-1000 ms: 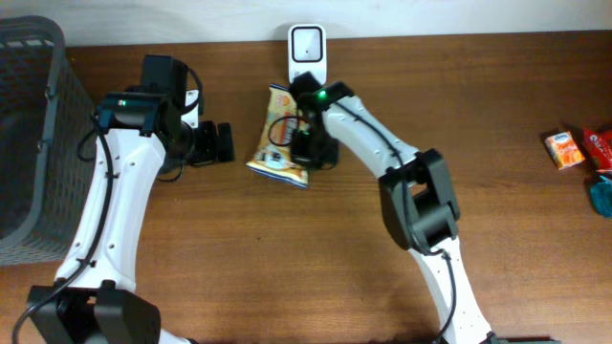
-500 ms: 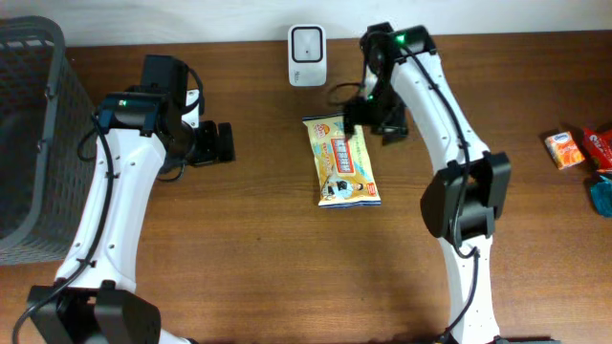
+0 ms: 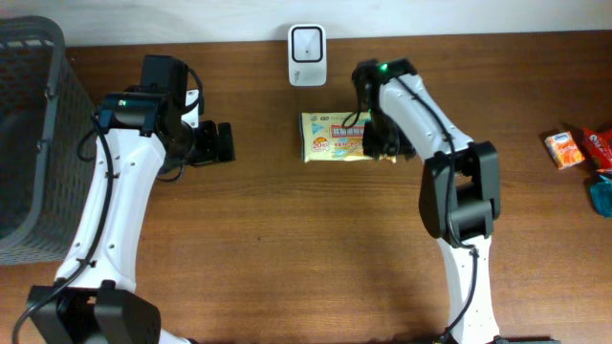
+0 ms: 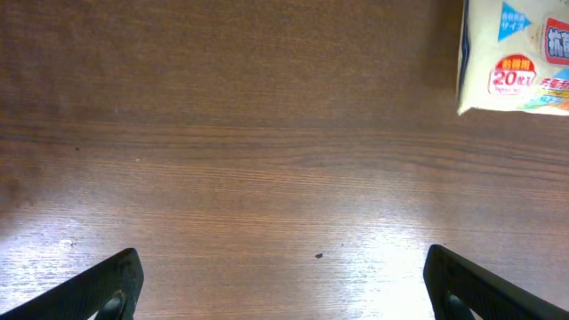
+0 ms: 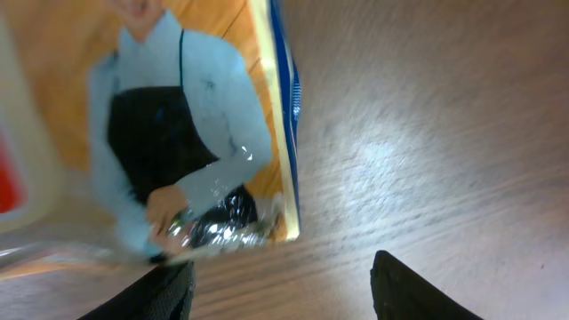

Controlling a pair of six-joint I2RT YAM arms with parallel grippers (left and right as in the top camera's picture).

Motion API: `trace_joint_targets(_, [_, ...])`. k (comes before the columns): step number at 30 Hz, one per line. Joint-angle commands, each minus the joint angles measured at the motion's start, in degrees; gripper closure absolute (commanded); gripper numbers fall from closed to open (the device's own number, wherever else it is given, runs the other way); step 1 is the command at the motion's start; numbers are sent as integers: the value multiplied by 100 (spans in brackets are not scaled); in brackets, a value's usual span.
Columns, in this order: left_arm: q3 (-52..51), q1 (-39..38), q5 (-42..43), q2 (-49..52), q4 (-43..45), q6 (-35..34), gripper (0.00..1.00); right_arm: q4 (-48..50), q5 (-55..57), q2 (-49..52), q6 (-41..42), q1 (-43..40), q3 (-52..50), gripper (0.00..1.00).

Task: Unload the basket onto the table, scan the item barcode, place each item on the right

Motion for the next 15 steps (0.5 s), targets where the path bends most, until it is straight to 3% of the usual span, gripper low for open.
trace_joint_targets(1, [24, 15, 44, 2, -9, -31, 1, 304, -599, -81, -72, -50, 1036, 39])
trace_joint_targets(2, [24, 15, 44, 2, -9, -31, 1, 540, -723, -81, -72, -33, 1040, 44])
trace_joint_targets(3, [24, 15, 44, 2, -11, -31, 1, 758, -866, -66, -72, -22, 997, 62])
trace_joint_targets(4, [24, 15, 44, 2, -9, -31, 1, 955, -929, -48, -70, -2, 848, 87])
trace_joint_targets(5, [24, 15, 44, 2, -9, -31, 1, 1126, -968, 24, -70, 17, 767, 96])
trace_joint_targets(11, [24, 15, 44, 2, -9, -31, 1, 1740, -1884, 289, -70, 588, 46, 96])
trace_joint_targets(15, [24, 15, 44, 2, -9, -31, 1, 1283, -1676, 262, -70, 811, 828, 96])
